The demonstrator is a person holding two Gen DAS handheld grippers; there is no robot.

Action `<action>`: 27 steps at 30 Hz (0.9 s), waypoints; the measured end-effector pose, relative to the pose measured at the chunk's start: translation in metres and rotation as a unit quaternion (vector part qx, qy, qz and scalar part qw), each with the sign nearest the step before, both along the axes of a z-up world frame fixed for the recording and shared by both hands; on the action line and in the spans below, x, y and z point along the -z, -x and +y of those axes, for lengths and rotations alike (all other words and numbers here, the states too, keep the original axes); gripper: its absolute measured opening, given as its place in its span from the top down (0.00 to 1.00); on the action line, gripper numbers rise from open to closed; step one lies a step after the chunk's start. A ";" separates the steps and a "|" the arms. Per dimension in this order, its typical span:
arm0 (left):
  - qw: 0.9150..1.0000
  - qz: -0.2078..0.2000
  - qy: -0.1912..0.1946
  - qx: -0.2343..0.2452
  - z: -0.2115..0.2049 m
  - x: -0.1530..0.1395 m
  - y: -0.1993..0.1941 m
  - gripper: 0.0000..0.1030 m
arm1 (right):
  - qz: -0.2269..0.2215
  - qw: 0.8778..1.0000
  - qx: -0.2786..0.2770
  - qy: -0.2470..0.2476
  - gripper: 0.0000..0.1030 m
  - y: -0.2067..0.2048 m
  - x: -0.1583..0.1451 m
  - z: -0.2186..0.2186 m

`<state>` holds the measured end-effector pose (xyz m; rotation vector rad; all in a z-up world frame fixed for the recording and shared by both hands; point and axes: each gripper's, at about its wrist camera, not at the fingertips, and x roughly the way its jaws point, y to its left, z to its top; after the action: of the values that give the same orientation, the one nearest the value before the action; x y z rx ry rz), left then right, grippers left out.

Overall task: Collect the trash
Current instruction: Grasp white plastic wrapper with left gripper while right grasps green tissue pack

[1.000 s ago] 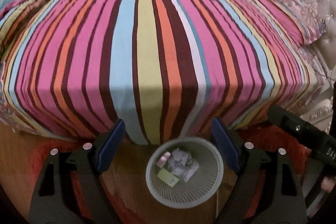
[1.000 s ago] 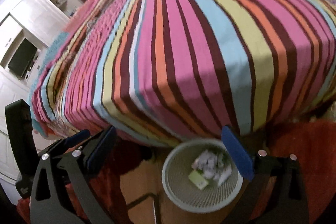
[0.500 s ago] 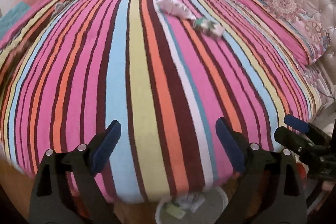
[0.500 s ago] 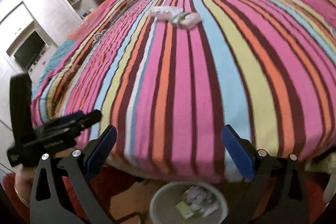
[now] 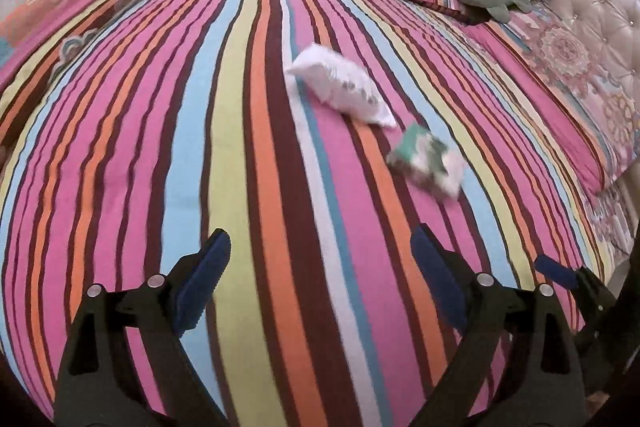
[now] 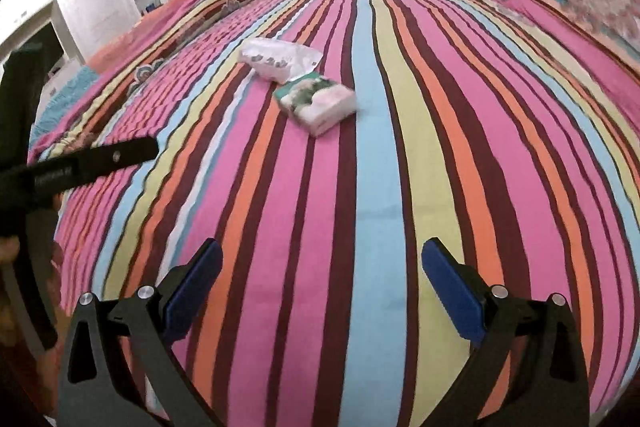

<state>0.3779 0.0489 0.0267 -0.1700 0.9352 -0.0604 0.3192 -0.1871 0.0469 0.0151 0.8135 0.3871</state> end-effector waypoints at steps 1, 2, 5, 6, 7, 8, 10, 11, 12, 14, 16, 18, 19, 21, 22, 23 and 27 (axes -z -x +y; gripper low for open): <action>1.000 0.001 0.003 0.000 0.000 0.000 -0.010 0.14 | -0.002 1.000 -0.001 0.003 0.07 -0.005 0.000 0.002; 1.000 0.001 0.004 0.000 -0.001 0.000 -0.017 0.14 | -0.006 1.000 -0.004 0.007 0.07 -0.014 -0.003 0.004; 1.000 0.009 0.014 -0.002 0.000 0.001 -0.050 0.14 | -0.007 1.000 -0.005 0.008 0.07 -0.029 -0.001 0.008; 1.000 0.010 0.019 -0.002 0.000 0.002 -0.057 0.14 | -0.005 1.000 -0.008 0.008 0.07 -0.039 0.000 0.011; 1.000 0.013 0.026 -0.002 0.000 0.002 -0.069 0.14 | -0.004 1.000 -0.012 0.008 0.07 -0.044 0.000 0.014; 0.999 0.015 0.031 -0.003 0.000 0.001 -0.080 0.14 | -0.006 1.000 -0.016 0.011 0.07 -0.051 -0.001 0.017; 0.999 0.015 0.031 0.000 -0.001 0.001 -0.095 0.14 | -0.011 1.000 -0.023 0.017 0.07 -0.059 -0.002 0.022; 0.999 0.016 0.029 0.003 -0.003 0.002 -0.104 0.14 | -0.015 0.999 -0.030 0.023 0.07 -0.065 -0.002 0.026; 0.999 0.019 0.029 0.005 -0.005 0.003 -0.114 0.14 | -0.017 0.999 -0.032 0.024 0.07 -0.067 -0.001 0.027; 0.999 0.022 0.029 0.009 -0.008 0.004 -0.127 0.14 | -0.021 0.999 -0.038 0.027 0.07 -0.078 0.000 0.032; 0.999 0.027 0.028 0.011 -0.011 0.007 -0.139 0.14 | -0.024 0.998 -0.041 0.033 0.07 -0.088 0.003 0.036; 0.999 0.031 0.026 0.011 -0.013 0.010 -0.150 0.14 | -0.025 0.998 -0.039 0.032 0.07 -0.097 0.005 0.038; 0.999 0.033 0.024 0.010 -0.015 0.013 -0.155 0.14 | -0.025 0.998 -0.038 0.031 0.08 -0.099 0.005 0.040; 0.999 0.038 0.021 0.012 -0.017 0.018 -0.164 0.14 | -0.028 0.998 -0.040 0.029 0.08 -0.105 0.006 0.045; 0.999 0.041 0.019 0.013 -0.019 0.022 -0.169 0.14 | -0.029 0.998 -0.040 0.033 0.08 -0.106 0.007 0.047; 0.999 0.044 0.015 0.013 -0.020 0.025 -0.173 0.14 | -0.031 0.998 -0.040 0.038 0.08 -0.107 0.007 0.048; 0.998 0.055 -0.008 0.012 -0.027 0.036 -0.188 0.14 | -0.028 0.996 -0.046 0.078 0.08 -0.117 0.015 0.059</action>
<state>0.5660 0.0219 -0.0091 -0.1485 1.0470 -0.0657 0.4360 -0.1279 0.0324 -0.1783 0.7893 0.4088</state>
